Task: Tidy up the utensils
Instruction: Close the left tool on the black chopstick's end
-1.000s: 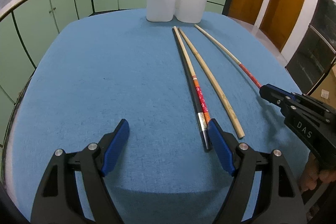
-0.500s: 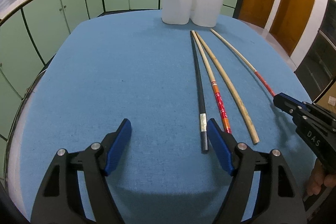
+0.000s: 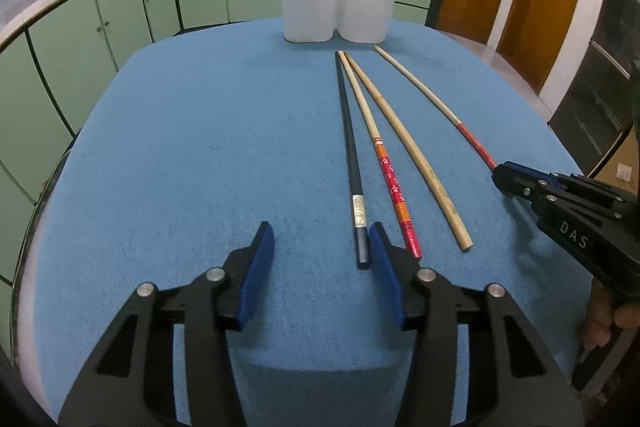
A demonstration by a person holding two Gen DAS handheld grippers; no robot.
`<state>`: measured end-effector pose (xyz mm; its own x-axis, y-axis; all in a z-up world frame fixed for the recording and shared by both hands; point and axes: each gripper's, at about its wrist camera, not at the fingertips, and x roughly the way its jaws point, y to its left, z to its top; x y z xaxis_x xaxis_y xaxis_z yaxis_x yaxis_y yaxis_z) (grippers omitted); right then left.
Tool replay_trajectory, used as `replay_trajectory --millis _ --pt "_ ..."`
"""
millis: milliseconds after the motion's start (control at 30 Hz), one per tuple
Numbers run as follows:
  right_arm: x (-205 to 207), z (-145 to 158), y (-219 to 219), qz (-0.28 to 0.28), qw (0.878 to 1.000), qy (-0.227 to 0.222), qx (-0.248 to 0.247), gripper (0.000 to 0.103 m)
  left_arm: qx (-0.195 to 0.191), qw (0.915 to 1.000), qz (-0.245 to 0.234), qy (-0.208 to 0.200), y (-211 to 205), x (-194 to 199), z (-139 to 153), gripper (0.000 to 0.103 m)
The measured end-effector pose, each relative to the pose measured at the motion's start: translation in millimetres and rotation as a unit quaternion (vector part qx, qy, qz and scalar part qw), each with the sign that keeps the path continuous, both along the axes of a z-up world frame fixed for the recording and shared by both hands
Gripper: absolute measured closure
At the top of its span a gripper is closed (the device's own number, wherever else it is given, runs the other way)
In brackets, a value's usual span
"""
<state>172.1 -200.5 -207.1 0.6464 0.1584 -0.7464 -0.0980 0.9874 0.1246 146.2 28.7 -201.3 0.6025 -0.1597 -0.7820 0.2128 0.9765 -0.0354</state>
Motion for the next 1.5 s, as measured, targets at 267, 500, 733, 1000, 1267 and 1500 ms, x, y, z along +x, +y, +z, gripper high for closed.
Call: replay_trajectory --millis 267,500,733,1000,1267,1500 --pt "0 0 -1 0.0 1.0 0.0 0.003 0.097 -0.004 0.9999 -0.009 -0.005 -1 -10 0 0.056" --pt "0 0 -2 0.0 1.0 0.001 0.006 0.097 -0.004 0.9999 -0.012 -0.008 -5 -8 -1 0.066" --pt "0 -1 -3 -0.001 1.0 0.001 0.009 0.097 -0.012 0.9998 -0.012 -0.007 -5 -7 -1 0.073" --pt "-1 -1 -6 -0.003 1.0 0.002 0.011 0.096 -0.003 0.9998 -0.016 -0.007 -12 -5 -1 0.078" --pt "-2 -1 -7 0.002 1.0 0.002 0.018 0.091 0.002 0.9998 -0.018 -0.006 -20 -2 -2 0.097" --pt "-5 -1 -11 0.014 0.999 0.0 0.033 0.085 -0.005 1.0 -0.003 -0.005 -17 0 -2 0.097"
